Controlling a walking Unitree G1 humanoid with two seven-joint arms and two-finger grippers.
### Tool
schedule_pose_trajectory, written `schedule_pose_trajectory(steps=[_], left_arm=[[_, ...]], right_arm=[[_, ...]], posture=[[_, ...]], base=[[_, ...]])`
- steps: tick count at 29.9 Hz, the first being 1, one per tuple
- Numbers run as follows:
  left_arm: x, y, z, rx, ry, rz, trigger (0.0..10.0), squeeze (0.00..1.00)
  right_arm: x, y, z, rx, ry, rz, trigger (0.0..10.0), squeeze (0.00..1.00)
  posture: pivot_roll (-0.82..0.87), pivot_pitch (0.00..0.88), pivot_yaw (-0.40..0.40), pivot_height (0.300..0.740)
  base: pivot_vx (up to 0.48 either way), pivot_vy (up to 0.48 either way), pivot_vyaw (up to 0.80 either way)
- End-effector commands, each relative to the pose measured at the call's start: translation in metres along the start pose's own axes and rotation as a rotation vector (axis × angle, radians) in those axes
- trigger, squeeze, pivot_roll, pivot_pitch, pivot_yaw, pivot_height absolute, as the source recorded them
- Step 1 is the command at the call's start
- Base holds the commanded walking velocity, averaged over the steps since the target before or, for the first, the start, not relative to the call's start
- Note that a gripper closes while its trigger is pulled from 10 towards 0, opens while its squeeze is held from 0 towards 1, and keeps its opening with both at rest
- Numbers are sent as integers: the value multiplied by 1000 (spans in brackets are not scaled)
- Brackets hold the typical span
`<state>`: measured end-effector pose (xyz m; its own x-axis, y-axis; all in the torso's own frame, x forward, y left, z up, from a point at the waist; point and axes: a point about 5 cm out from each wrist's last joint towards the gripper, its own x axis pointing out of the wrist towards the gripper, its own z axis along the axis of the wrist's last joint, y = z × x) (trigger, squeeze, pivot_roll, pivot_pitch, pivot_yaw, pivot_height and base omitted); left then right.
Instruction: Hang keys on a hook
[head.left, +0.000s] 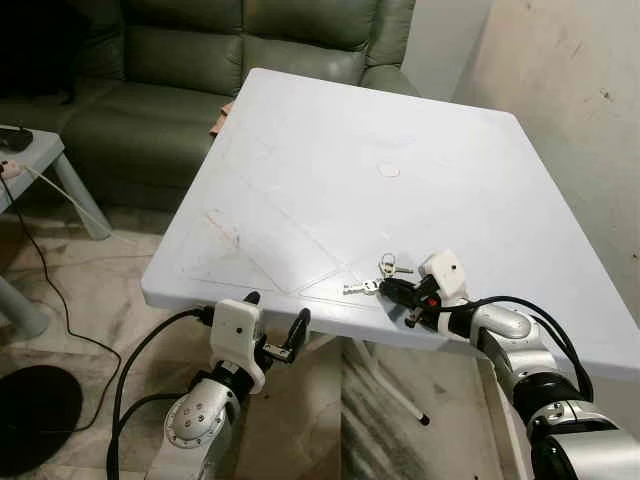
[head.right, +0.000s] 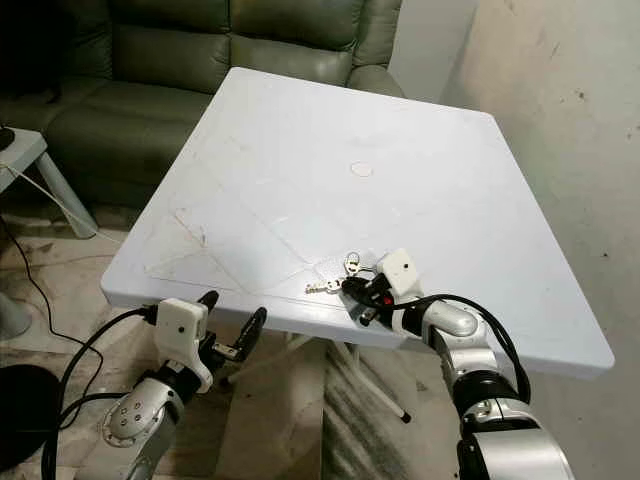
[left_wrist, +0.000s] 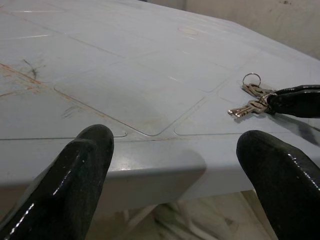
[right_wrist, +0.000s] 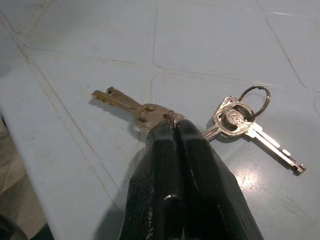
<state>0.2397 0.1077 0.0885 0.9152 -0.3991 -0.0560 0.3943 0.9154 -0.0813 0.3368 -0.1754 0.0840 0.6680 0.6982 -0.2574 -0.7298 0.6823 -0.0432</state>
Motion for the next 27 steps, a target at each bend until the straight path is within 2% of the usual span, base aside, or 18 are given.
schedule_pose_trajectory(steps=[1,7,11,17,20,22,27], left_arm=[[2,-4,2,1,-7,-21,10000,0],[3,-4,3,1,-10,-16,10000,0],[3,-4,4,6,-14,-11,10000,0],[8,-1,6,18,-26,6,10000,0],[12,2,9,24,-40,16,10000,0],[21,9,19,32,-72,42,10000,0],[34,22,31,53,-106,90,10000,0]], right_arm=[[-4,-7,4,-5,-11,-20,0,0],[-5,-10,7,22,-34,-41,0,0],[-6,-15,16,58,-106,-88,0,0],[-8,-18,28,64,-208,-145,0,0],[-9,-20,36,69,-268,-191,0,0],[-11,-20,47,74,-356,-255,0,0],[-13,-17,58,78,-435,-325,0,0]], posture=[[59,87,-115,740],[62,88,-116,740],[62,88,-116,740],[56,77,-113,740],[54,72,-110,740],[48,63,-104,740],[37,46,-92,740]], base=[[0,0,0],[0,0,0],[0,0,0],[0,0,0],[0,0,0],[0,0,0],[0,0,0]])
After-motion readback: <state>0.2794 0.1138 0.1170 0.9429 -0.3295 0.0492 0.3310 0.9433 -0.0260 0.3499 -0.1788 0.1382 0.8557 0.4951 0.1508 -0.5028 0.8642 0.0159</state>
